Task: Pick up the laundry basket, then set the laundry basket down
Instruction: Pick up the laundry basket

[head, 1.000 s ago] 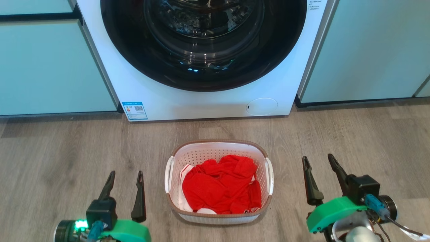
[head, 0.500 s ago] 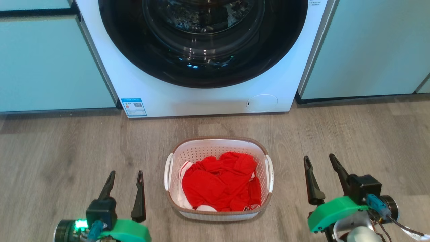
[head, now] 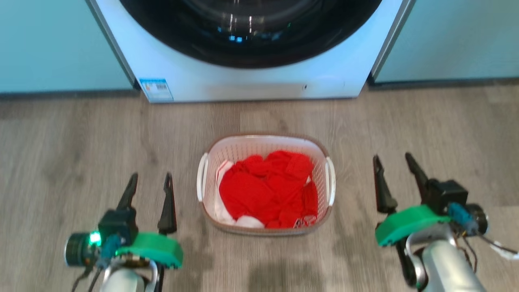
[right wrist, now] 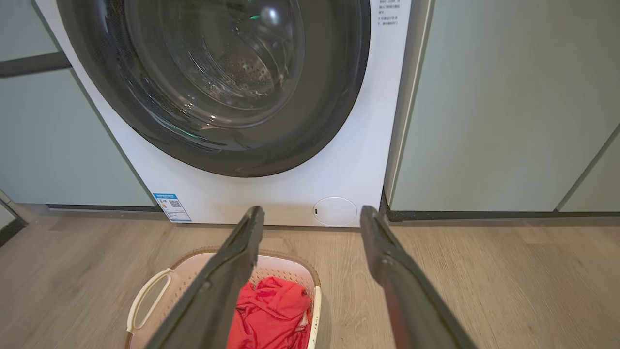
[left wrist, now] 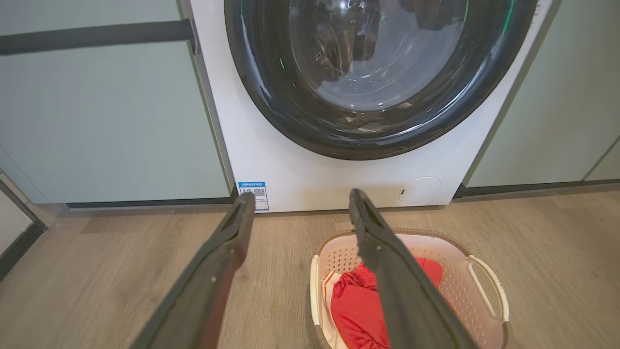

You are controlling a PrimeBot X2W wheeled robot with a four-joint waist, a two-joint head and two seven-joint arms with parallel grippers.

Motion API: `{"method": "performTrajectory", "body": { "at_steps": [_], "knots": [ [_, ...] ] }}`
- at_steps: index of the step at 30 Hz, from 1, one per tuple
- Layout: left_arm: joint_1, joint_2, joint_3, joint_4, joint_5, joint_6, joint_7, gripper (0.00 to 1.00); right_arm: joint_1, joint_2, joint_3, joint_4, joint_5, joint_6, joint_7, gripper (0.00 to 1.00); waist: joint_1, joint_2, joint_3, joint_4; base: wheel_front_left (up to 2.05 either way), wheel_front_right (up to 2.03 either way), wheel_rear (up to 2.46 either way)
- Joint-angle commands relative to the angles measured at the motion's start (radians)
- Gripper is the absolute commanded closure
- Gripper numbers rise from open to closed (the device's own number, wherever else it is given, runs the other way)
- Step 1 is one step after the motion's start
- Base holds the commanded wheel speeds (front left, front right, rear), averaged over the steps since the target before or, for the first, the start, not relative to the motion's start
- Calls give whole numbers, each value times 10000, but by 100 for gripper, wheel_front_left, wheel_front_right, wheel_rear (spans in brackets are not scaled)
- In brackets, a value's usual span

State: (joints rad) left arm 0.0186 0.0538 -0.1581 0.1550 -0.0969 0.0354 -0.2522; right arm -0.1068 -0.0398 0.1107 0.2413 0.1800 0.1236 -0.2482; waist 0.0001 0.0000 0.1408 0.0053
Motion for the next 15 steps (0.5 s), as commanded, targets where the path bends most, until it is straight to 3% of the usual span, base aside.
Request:
{"method": "performTrajectory", "body": {
  "at_steps": [1,15],
  "knots": [
    [-676,-35,212,-131,-121,-9,-95,0,-574,-104,67,-152,-132,71,-136,0,-1,0,824,122,0,0,0],
    [-3836,-35,-627,1753,-592,-195,-95,0,-3145,-104,-846,1107,-626,71,-136,0,-1,0,4449,604,0,0,0]
  ]
}}
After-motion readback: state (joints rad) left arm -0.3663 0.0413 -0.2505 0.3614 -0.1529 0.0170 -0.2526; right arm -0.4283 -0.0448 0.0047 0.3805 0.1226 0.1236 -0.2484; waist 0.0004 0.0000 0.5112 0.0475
